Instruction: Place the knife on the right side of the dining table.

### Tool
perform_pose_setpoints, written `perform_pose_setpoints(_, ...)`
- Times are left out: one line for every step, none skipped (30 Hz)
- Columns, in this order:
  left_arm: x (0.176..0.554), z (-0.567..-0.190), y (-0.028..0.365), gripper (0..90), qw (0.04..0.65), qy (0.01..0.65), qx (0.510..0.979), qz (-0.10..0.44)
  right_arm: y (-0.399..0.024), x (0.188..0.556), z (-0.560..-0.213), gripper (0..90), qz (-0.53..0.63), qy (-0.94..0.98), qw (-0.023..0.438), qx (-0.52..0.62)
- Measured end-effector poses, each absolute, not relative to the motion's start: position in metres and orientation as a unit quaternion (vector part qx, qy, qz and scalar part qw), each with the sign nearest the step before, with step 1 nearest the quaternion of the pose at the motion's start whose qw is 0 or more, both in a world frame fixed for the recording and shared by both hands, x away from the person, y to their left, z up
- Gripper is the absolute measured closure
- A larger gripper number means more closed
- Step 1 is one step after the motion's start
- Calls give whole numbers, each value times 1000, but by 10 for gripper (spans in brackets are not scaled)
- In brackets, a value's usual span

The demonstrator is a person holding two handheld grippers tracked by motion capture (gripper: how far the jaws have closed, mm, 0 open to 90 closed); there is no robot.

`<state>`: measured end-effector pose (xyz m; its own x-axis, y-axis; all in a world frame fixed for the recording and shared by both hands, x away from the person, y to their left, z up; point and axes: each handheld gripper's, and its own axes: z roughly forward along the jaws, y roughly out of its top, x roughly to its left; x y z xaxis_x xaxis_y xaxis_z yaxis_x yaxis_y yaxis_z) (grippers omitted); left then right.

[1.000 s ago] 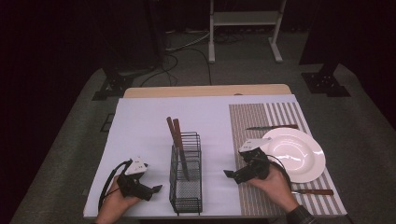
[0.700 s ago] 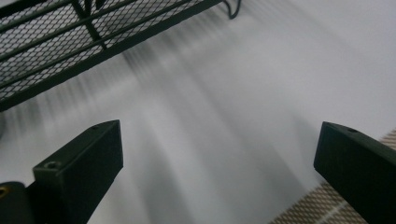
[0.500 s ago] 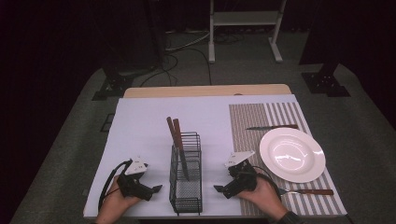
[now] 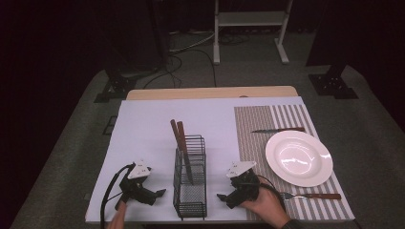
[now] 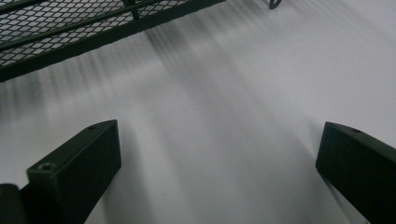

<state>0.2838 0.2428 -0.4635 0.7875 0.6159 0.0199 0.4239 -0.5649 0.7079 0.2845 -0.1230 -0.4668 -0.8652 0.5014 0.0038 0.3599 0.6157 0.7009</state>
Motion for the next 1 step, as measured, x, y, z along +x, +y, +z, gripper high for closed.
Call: perform_pose_setpoints(284, -464, 243, 0, 359, 297, 874, 134, -123, 285, -467, 0, 367, 893, 97, 241)
